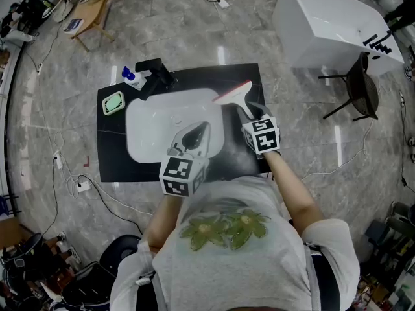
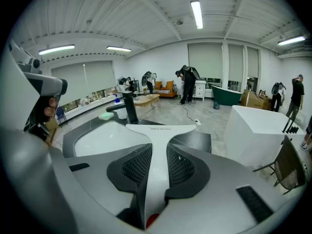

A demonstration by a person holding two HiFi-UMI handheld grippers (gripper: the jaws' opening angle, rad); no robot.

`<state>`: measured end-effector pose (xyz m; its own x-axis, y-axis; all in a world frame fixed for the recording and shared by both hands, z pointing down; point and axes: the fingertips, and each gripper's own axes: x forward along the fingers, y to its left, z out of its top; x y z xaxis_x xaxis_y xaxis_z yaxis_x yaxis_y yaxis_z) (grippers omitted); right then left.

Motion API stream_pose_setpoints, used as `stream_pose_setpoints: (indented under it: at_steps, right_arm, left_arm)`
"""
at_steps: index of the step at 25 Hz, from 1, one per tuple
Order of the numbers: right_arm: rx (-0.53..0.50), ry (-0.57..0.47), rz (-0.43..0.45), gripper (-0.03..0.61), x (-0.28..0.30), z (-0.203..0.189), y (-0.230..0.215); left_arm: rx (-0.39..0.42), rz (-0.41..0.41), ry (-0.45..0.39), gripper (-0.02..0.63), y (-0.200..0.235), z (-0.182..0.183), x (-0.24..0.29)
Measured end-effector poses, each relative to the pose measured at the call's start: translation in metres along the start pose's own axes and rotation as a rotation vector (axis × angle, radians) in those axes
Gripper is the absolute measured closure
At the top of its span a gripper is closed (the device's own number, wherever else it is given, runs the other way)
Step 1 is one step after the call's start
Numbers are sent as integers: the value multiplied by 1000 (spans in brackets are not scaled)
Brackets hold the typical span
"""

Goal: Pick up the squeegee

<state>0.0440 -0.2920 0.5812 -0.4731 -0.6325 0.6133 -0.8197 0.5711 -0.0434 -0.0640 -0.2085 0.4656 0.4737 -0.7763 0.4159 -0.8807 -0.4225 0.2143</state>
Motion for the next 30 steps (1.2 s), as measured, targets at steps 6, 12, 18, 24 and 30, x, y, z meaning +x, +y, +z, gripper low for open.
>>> stream_pose_setpoints:
  at_steps: [6,12,18,24,30]
  right_arm:
    - [20,-51,8,472,-23,7,16]
    - [44,-113,29,472,-60,18,40]
    - [92,-199,29,472,-100,33,60]
    - [101,-254,38,472,-136,36,79]
    - [95,-254,48,472,-162,19,101]
  left_arm:
    - [2,-5,-5,604,-4,-8,-14]
    - [12,-22,-6,604,-20,-14,-33]
    - [17,-26,-20,604,-33,-19,-57]
    - [17,-24,-36,604,-51,-27,-83]
    - [11,-12,-55,604,-67,-38,-113]
